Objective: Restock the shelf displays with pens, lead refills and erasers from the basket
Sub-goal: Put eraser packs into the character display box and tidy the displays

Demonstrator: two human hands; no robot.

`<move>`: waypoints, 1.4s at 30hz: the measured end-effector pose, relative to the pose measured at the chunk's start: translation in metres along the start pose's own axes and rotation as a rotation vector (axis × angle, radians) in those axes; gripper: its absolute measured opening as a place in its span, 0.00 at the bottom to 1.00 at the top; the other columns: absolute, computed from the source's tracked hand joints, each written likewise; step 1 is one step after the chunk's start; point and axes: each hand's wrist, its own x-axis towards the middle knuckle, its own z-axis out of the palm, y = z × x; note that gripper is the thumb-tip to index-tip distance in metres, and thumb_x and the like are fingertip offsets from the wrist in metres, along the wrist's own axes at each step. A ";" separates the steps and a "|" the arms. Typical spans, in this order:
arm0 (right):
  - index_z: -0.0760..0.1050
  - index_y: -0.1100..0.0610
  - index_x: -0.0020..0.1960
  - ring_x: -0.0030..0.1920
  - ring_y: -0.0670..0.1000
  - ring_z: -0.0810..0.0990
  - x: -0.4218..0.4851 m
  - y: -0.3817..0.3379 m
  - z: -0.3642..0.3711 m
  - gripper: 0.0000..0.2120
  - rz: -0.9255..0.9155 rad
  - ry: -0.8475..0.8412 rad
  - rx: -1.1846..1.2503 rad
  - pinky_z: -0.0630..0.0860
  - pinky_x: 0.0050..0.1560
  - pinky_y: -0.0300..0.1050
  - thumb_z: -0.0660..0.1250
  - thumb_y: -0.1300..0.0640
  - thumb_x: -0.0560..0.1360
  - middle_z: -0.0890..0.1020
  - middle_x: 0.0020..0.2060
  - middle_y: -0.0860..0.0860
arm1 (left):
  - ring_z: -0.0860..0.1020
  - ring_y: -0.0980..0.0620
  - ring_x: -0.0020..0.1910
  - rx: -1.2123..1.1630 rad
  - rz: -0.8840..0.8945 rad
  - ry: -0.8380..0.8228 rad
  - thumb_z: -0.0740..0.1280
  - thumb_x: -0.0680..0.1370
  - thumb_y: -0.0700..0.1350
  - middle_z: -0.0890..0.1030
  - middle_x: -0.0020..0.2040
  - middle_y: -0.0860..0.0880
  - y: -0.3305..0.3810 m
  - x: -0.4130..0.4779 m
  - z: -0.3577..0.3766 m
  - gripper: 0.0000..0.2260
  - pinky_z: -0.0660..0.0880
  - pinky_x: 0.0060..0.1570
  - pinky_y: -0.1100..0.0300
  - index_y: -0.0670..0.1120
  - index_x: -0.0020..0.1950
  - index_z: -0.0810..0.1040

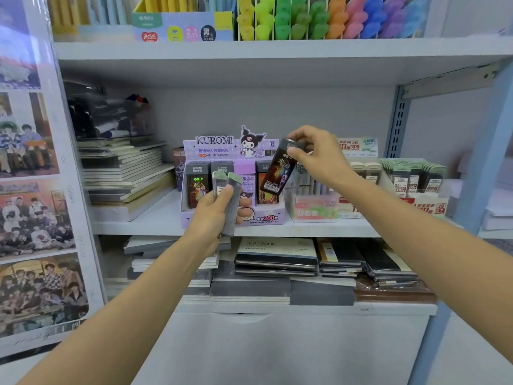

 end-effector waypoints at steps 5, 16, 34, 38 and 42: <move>0.78 0.54 0.54 0.45 0.47 0.79 -0.009 0.003 0.017 0.08 -0.038 -0.052 -0.125 0.78 0.53 0.47 0.70 0.60 0.75 0.80 0.43 0.45 | 0.82 0.53 0.31 0.051 0.048 0.016 0.56 0.84 0.46 0.84 0.44 0.45 -0.004 -0.006 0.003 0.12 0.78 0.30 0.63 0.44 0.52 0.78; 0.78 0.56 0.58 0.51 0.53 0.81 0.005 0.006 0.021 0.11 -0.076 -0.255 -0.205 0.78 0.57 0.54 0.69 0.60 0.76 0.83 0.52 0.55 | 0.82 0.54 0.33 0.074 0.051 0.003 0.58 0.84 0.48 0.83 0.46 0.44 -0.011 -0.003 0.000 0.14 0.78 0.31 0.63 0.40 0.58 0.77; 0.75 0.54 0.66 0.59 0.52 0.69 0.000 0.016 0.042 0.17 -0.245 -0.125 -0.567 0.65 0.60 0.48 0.66 0.54 0.78 0.77 0.56 0.51 | 0.75 0.51 0.32 -0.079 -0.067 -0.095 0.62 0.81 0.51 0.84 0.43 0.44 -0.011 -0.009 0.005 0.15 0.73 0.28 0.65 0.40 0.51 0.81; 0.77 0.54 0.63 0.43 0.40 0.75 -0.027 0.002 0.031 0.15 -0.110 -0.055 -0.043 0.71 0.51 0.37 0.66 0.54 0.78 0.78 0.43 0.44 | 0.75 0.55 0.26 -0.045 -0.062 -0.136 0.62 0.81 0.51 0.85 0.39 0.47 -0.008 -0.016 0.014 0.16 0.72 0.26 0.66 0.39 0.54 0.80; 0.80 0.57 0.56 0.24 0.42 0.75 -0.055 -0.002 0.024 0.10 0.175 -0.346 0.306 0.68 0.26 0.30 0.67 0.53 0.78 0.80 0.26 0.47 | 0.76 0.56 0.25 0.015 -0.082 -0.172 0.60 0.81 0.52 0.84 0.34 0.48 -0.006 -0.026 0.033 0.16 0.73 0.25 0.66 0.41 0.51 0.80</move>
